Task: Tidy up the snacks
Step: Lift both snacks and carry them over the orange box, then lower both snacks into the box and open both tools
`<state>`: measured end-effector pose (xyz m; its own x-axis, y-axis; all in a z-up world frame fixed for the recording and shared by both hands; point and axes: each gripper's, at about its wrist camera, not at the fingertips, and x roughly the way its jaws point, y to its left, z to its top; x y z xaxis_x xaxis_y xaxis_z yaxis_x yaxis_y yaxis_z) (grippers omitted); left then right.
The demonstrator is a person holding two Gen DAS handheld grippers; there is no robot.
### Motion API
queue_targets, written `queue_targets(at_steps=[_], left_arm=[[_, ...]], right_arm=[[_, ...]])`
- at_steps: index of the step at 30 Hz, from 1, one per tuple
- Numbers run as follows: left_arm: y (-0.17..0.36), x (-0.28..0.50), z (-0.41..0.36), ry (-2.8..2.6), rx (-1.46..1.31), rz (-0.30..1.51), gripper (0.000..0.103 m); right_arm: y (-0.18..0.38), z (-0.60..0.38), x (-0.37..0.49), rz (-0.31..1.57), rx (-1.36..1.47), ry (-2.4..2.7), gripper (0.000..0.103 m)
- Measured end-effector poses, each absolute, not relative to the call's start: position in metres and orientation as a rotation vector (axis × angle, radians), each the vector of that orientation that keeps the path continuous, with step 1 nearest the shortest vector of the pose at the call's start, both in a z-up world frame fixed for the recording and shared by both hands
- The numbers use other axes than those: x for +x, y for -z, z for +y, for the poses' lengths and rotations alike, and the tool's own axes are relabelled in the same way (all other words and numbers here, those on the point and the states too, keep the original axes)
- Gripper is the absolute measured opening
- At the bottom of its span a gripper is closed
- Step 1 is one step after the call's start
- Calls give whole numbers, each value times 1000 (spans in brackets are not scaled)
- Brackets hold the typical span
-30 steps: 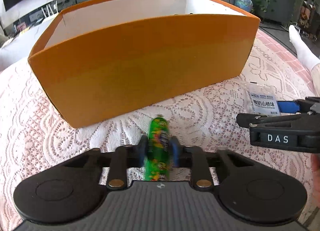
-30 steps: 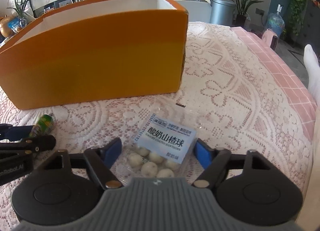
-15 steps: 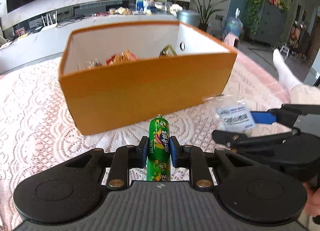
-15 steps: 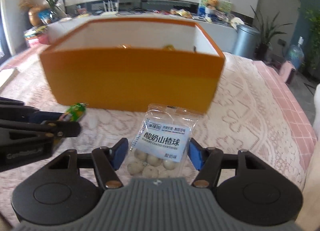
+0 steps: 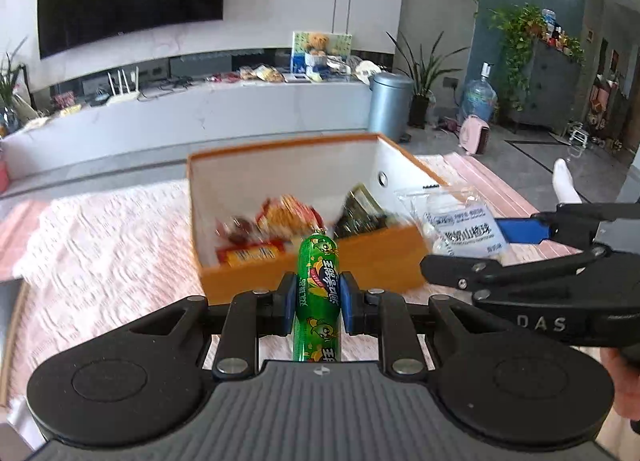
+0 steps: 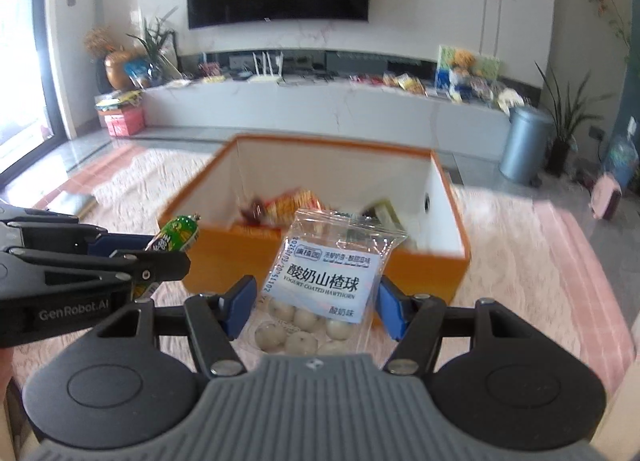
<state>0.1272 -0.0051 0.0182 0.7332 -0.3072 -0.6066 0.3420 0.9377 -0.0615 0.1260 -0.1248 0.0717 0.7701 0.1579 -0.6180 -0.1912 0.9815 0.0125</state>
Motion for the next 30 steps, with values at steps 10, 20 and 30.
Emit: queue_targets(at_steps=[10,20,30], left_arm=[[-47,179,-4,292,61,643,24],[-13,239,-14,242,84,743,24],[29,273,-32,245,147,880,24]], right_arm=[[-113,-118,190,586,-120,-235,62],[-83,-114,277,687,-176,-209,62],[-28,-114,335,862,-206,-182,62]])
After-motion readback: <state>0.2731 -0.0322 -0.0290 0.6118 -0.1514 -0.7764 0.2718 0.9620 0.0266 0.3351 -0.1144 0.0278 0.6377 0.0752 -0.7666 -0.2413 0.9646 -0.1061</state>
